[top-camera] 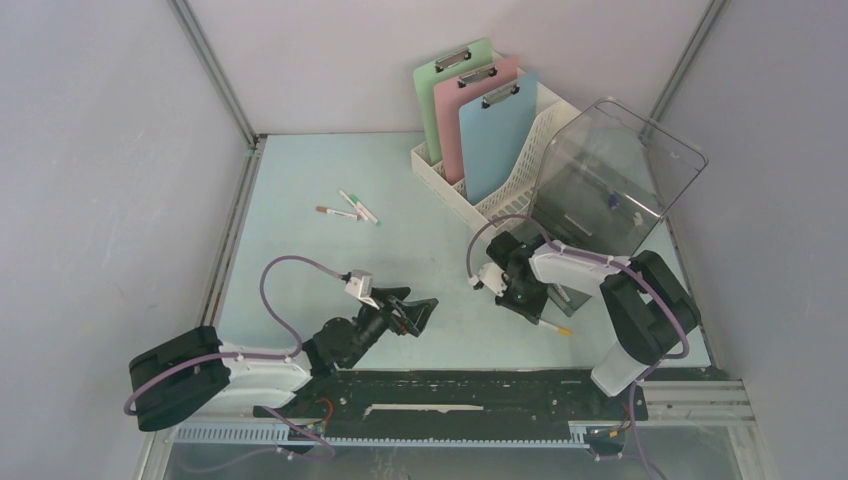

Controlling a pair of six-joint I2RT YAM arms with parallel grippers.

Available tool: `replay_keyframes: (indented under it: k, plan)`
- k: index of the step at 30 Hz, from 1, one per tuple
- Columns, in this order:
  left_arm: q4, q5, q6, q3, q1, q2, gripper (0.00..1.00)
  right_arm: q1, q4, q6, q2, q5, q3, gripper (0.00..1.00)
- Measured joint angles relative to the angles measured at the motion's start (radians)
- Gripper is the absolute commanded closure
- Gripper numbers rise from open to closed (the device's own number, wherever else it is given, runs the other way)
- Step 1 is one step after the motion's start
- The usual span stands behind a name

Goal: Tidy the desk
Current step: Pick up the stationery from the center of the board.

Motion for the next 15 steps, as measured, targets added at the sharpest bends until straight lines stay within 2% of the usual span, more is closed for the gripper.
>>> replay_keyframes:
  k: [3,6,15]
  plan:
    - [0.000,0.000,0.000,0.000,0.000,-0.004,0.00,0.031,-0.010,0.004,0.010,0.000,0.007,0.93]
    - [0.000,0.000,0.000,0.000,0.000,-0.004,0.00,0.040,-0.018,0.012,0.018,0.005,0.016,1.00]
    - [0.007,0.011,-0.004,0.000,0.000,0.004,0.00,0.039,0.000,0.019,-0.012,-0.079,0.024,1.00]
